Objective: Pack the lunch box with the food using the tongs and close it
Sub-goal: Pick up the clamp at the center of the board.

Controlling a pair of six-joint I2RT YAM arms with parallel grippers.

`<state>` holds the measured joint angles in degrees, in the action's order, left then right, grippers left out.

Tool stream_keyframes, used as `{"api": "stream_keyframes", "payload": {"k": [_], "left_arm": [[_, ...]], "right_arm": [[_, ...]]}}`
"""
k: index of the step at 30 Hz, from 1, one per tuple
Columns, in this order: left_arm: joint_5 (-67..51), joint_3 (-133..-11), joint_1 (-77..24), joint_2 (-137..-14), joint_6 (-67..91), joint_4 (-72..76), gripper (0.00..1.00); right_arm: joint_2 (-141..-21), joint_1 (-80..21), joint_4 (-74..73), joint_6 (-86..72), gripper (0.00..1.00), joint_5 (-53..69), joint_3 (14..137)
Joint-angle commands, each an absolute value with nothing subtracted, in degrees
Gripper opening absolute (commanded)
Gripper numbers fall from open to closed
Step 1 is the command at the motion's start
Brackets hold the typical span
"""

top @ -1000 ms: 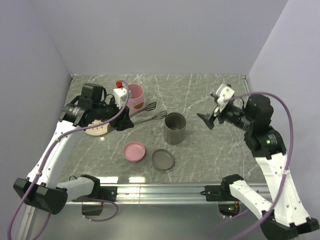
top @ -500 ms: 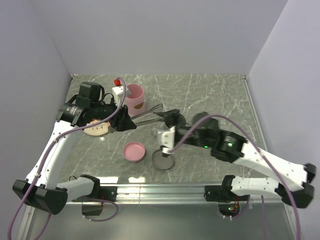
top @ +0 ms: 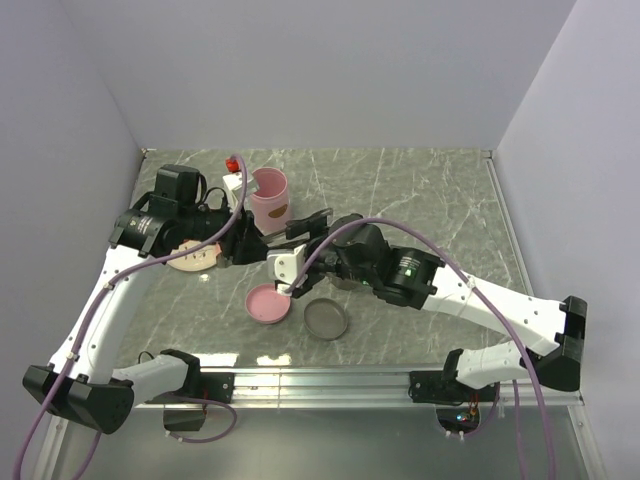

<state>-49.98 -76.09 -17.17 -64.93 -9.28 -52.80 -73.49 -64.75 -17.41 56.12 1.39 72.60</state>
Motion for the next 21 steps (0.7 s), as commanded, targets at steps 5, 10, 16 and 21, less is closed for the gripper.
{"api": "stream_keyframes", "payload": {"k": [5, 10, 16, 21], "left_arm": [[-53.9, -75.6, -17.1, -63.8, -8.6, -50.6, 0.57], [-54.4, -75.2, -17.2, -63.6, -9.3, -51.5, 0.57], [-54.9, -73.7, -17.3, -63.2, -10.5, -52.3, 0.57], [-54.8, -73.7, -17.5, -63.5, -11.8, -53.5, 0.56]], "right_arm": [[-74.6, -65.3, -17.7, 59.9, 0.75, 0.6, 74.8], [-75.8, -65.2, -18.5, 60.0, 0.61, 0.5, 76.3], [-76.6, -65.2, -19.2, 61.0, 0.53, 0.2, 77.1], [-77.1, -65.2, -19.4, 60.9, 0.47, 0.1, 77.3]]}}
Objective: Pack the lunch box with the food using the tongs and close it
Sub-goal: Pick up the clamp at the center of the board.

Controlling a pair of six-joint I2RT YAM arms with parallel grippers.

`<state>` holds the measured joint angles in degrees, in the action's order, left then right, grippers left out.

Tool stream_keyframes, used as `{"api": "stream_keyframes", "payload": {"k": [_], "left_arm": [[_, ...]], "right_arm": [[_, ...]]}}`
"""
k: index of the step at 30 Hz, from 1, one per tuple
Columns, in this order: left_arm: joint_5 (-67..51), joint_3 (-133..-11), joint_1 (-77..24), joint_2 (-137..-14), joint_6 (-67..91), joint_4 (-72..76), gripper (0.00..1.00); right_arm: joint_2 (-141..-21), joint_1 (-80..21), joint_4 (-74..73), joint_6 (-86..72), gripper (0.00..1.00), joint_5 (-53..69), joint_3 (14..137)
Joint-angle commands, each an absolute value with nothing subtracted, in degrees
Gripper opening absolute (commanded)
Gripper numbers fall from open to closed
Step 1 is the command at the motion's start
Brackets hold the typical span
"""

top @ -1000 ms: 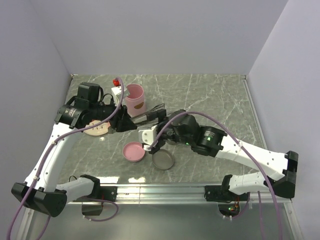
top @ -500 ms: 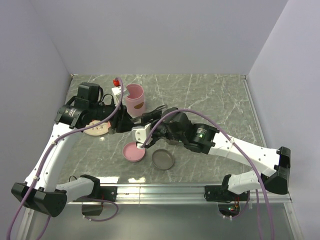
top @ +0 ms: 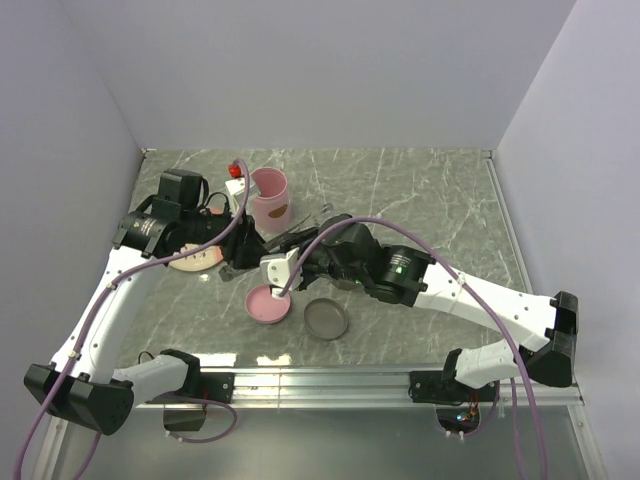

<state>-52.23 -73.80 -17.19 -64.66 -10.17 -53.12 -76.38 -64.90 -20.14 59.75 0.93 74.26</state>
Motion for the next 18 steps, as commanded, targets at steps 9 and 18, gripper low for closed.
{"api": "stream_keyframes", "payload": {"k": [9, 18], "left_arm": [[-54.8, -73.7, -17.7, -63.8, -11.2, -53.2, 0.56], [-54.5, -73.1, -17.8, -64.2, -11.6, -54.1, 0.54]], "right_arm": [[-78.0, -65.2, -20.7, 60.6, 0.27, -1.0, 78.7], [-77.3, -65.2, -18.5, 62.7, 0.25, -3.7, 76.5]]}}
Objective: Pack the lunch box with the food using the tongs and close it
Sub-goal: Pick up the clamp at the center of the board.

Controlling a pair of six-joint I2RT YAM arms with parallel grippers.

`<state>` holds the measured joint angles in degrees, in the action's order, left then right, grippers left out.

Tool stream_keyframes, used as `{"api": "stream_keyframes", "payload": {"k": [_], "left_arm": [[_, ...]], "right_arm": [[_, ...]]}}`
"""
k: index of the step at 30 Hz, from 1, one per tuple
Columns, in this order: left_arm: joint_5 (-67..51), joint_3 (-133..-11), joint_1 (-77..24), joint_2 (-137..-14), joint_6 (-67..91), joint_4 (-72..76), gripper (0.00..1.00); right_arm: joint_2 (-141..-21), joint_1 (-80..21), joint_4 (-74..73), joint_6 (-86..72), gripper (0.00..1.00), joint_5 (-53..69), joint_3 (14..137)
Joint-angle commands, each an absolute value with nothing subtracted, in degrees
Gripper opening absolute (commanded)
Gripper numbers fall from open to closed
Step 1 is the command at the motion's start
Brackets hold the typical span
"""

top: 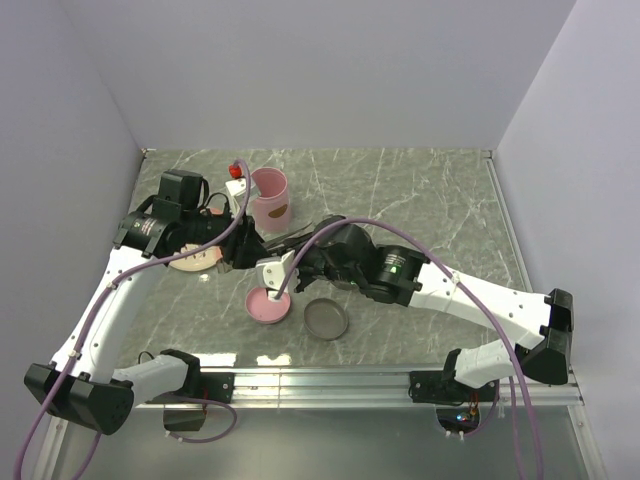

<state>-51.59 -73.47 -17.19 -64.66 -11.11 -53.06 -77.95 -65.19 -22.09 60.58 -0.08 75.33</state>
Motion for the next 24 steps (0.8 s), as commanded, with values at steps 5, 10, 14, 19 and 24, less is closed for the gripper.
{"api": "stream_keyframes", "payload": {"k": [5, 10, 14, 19, 24], "left_arm": [[-54.1, -72.9, -17.8, -64.4, -11.2, -54.3, 0.53], [-53.2, -72.9, -17.8, -63.6, -8.8, -52.7, 0.49], [-51.8, -73.8, -17.7, -63.3, -7.8, -51.5, 0.47], [-45.9, -75.8, -17.1, -62.3, -8.6, -51.3, 0.45], [-42.0, -75.8, -14.3, -60.7, -9.1, -51.3, 0.46]], "right_arm": [[-77.0, -66.0, -16.4, 62.8, 0.36, -5.8, 75.1], [-76.7, -66.4, -17.6, 60.7, 0.63, -6.9, 75.7], [-75.2, -66.5, -18.3, 59.7, 0.77, -6.9, 75.1], [-71.1, -66.6, -22.1, 54.3, 0.89, -6.4, 76.1], [-66.2, -66.4, -25.4, 44.9, 0.92, -6.1, 76.8]]}}
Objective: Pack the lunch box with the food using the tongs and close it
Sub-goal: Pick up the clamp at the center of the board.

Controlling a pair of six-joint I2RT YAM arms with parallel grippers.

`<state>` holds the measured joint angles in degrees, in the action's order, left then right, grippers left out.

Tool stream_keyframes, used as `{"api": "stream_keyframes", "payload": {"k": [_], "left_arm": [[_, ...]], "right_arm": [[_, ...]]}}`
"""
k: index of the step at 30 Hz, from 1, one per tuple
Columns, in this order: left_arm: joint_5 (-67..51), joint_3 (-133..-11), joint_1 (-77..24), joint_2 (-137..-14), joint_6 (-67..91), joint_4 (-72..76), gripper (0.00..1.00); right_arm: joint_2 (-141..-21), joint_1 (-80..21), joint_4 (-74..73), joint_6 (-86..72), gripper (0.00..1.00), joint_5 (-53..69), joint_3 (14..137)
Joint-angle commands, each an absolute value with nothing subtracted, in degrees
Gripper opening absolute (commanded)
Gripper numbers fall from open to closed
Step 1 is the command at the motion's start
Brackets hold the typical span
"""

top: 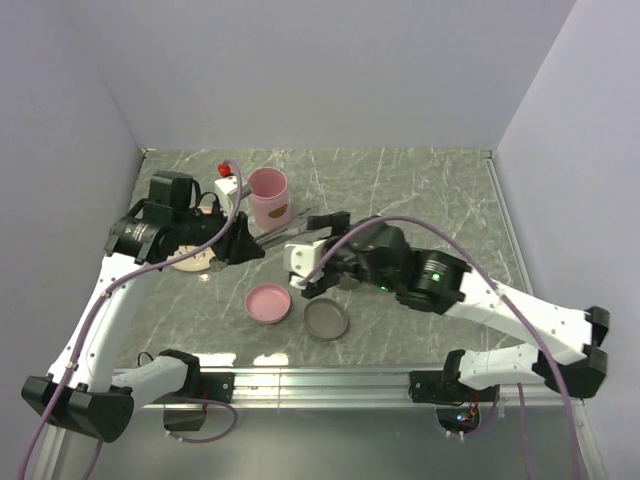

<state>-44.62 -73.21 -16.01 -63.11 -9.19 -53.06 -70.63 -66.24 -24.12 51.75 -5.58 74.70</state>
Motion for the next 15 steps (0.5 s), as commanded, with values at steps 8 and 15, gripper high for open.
{"api": "stream_keyframes", "payload": {"k": [8, 15], "left_arm": [[-41.7, -79.1, -9.4, -59.5, -13.2, -56.9, 0.45], [-43.6, -80.4, -2.6, -56.5, -13.9, -60.5, 0.46]], "right_arm": [[-64.2, -52.3, -34.2, 27.9, 0.96, -0.2, 83.0], [-68.5, -35.2, -41.5, 16.6, 0.96, 12.8, 89.2]]}}
